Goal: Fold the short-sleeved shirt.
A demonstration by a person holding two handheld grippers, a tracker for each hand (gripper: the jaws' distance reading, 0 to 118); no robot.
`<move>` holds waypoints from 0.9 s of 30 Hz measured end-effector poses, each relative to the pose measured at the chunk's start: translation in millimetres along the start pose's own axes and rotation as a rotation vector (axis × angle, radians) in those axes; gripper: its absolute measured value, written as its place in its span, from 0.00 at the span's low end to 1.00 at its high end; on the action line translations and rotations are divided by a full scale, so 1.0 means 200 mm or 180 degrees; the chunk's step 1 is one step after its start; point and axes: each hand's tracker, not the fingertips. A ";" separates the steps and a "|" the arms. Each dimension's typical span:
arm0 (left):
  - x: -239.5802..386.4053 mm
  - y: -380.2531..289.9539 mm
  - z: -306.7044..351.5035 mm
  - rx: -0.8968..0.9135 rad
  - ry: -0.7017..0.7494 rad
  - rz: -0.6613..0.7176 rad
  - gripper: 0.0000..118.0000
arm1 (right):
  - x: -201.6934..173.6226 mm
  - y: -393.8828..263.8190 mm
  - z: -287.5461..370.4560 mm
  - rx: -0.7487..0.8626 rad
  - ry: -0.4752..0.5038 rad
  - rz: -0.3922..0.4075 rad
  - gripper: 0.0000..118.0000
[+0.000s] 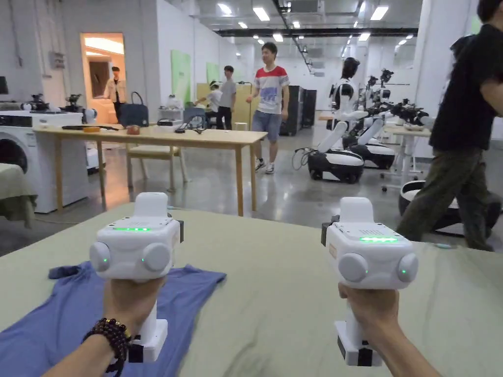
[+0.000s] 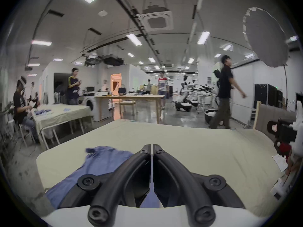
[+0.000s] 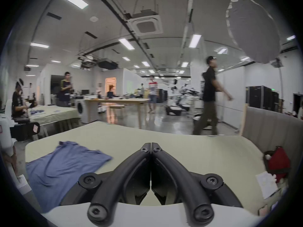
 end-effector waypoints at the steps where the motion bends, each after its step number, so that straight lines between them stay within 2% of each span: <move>1: -0.08 0.00 0.02 0.0002 0.0070 -0.0002 0.00 | -0.09 0.00 -0.03 -0.0009 0.0099 0.0055 0.00; 3: -0.21 0.00 0.05 -0.0021 0.0272 -0.0144 0.00 | -0.25 0.00 -0.05 0.0007 0.0041 0.0106 0.00; 5: -0.28 -0.01 0.07 -0.0043 0.0299 -0.0200 0.00 | -0.33 -0.01 -0.08 -0.0004 0.0244 0.0093 0.00; 7: -0.32 -0.02 0.07 -0.0069 0.0323 -0.0244 0.00 | -0.37 -0.01 -0.10 -0.0032 0.0275 0.0114 0.00; 11: -0.31 -0.04 0.01 -0.0194 0.0296 -0.0295 0.00 | -0.35 -0.02 -0.11 -0.0070 0.0357 0.0057 0.00; 15: -0.30 -0.05 -0.15 -0.0668 -0.0084 -0.0258 0.00 | -0.32 -0.04 -0.07 -0.0099 0.0538 -0.0021 0.00; 17: -0.30 -0.06 -0.28 -0.1035 -0.0172 -0.0166 0.15 | -0.32 -0.06 -0.02 -0.0073 0.0591 0.0039 0.00; 19: -0.33 -0.09 -0.43 -0.1320 -0.0302 -0.0055 0.67 | -0.33 -0.08 -0.01 -0.0082 0.0615 0.0140 0.00; 20: -0.33 -0.12 -0.52 -0.1494 -0.0331 -0.0050 0.79 | -0.32 -0.10 0.00 -0.0079 0.0635 0.0162 0.00; 22: -0.33 -0.17 -0.66 -0.1617 -0.0382 -0.0143 0.85 | -0.32 -0.14 0.01 -0.0058 0.0718 0.0166 0.00; 24: -0.34 -0.25 -0.84 -0.1774 -0.0286 -0.0298 1.00 | -0.31 -0.19 0.00 -0.0054 0.0791 0.0154 0.00; 27: -0.34 -0.37 -1.07 -0.2082 -0.0339 -0.0309 1.00 | -0.29 -0.29 -0.08 -0.0072 0.0888 0.0211 0.00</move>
